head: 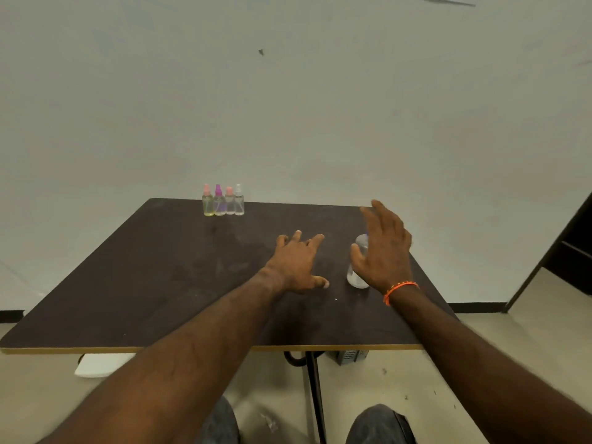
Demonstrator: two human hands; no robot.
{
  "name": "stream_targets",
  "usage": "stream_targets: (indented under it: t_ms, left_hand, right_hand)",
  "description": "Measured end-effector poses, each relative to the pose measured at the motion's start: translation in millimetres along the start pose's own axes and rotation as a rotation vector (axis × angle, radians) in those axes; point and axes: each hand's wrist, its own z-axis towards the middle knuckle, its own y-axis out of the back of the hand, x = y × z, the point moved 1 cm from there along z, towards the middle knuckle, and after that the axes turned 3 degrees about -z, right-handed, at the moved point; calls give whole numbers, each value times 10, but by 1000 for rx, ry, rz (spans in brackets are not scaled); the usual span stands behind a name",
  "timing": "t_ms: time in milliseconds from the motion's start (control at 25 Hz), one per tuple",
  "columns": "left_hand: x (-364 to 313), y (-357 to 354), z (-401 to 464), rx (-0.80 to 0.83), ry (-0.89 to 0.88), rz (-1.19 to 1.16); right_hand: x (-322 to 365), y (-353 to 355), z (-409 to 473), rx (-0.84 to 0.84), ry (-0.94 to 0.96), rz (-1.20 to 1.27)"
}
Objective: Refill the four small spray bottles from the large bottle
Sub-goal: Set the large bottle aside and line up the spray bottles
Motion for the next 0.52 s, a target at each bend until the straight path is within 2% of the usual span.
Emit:
stream_targets:
  t_ms: [160,320,400,520]
  left_hand:
    - [-372,-98,324,4,-38,-88]
    - [-606,-222,571,-2,-24,-250]
    - [-650,-310,648,-9,-26,-320]
    - [-625,-395,725,-99,-14,-428]
  right_hand:
    - [-433,-51,-117,113,-215,84]
    - [-654,-273,-253,369,-396,183]
    - [-683,-314,-287,476,-432,329]
    - [-651,-337,-310,494,-415,447]
